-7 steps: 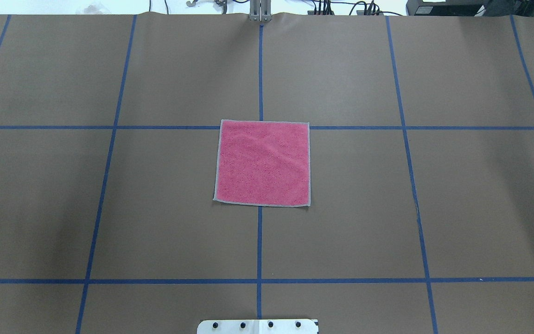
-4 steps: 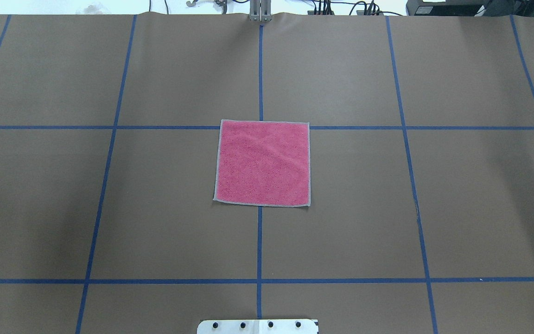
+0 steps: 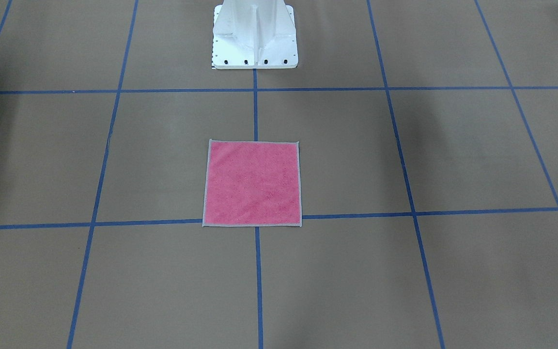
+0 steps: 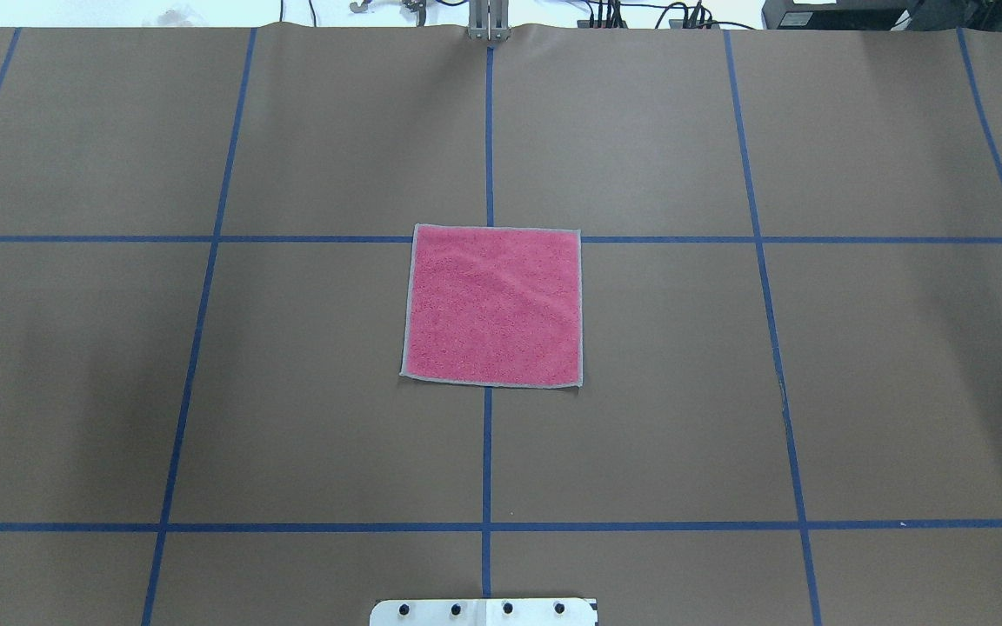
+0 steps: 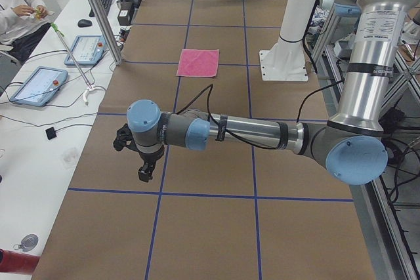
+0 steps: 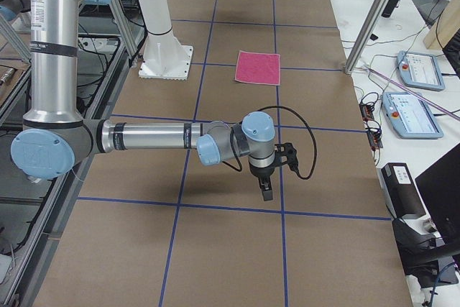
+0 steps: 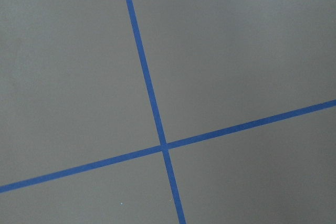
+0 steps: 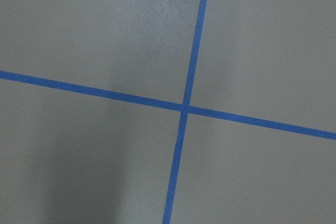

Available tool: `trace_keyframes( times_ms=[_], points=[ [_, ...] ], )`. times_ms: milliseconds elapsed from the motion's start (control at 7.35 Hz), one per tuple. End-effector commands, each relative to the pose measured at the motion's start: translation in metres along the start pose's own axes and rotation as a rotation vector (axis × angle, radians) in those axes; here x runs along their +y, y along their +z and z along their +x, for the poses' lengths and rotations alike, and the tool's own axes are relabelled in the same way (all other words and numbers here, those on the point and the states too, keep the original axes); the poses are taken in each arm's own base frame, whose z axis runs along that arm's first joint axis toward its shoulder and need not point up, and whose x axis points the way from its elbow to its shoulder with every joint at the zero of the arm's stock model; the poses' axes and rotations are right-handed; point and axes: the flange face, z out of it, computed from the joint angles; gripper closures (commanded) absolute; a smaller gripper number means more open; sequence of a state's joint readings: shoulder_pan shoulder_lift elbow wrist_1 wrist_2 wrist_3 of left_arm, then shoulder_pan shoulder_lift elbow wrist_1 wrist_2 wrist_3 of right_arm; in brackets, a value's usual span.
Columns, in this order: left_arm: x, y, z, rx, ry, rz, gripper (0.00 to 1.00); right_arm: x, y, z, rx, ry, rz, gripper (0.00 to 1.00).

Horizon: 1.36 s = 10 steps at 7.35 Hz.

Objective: Fold towel twice with both arms

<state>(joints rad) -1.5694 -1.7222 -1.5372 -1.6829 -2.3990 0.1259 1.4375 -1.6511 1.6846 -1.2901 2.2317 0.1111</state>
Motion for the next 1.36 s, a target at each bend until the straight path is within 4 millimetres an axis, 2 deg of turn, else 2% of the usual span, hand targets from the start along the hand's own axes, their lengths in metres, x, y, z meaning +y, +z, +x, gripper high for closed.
trace_keyframes(
  times_ms=[0,136,272,544,680,816,1089,1225],
  points=[
    [-0.019,0.022,0.042,0.022,0.057,0.042,0.0,-0.016,-0.003,-0.026,-0.072,0.023,0.01,0.0],
    [-0.028,0.039,0.072,0.047,0.071,0.048,0.0,-0.025,-0.006,-0.045,-0.099,0.056,0.015,0.0],
    [-0.041,0.058,0.111,0.08,0.03,0.056,0.0,-0.036,-0.007,-0.068,-0.113,0.091,0.015,0.0],
    [-0.054,0.083,0.178,0.159,-0.058,0.089,0.0,-0.054,-0.017,-0.136,-0.159,0.193,0.019,0.0],
    [-0.064,0.088,0.21,0.2,-0.119,0.094,0.0,-0.062,-0.024,-0.171,-0.187,0.246,0.019,0.0],
    [-0.066,0.092,0.247,0.244,-0.175,0.086,0.0,-0.065,-0.029,-0.202,-0.211,0.29,0.014,0.0],
    [-0.06,0.085,0.317,0.29,-0.344,0.077,0.0,-0.068,-0.038,-0.26,-0.246,0.371,0.012,0.0],
    [-0.049,0.103,0.368,0.277,-0.401,0.09,0.0,-0.071,-0.039,-0.297,-0.247,0.418,0.029,0.01]
  ],
)
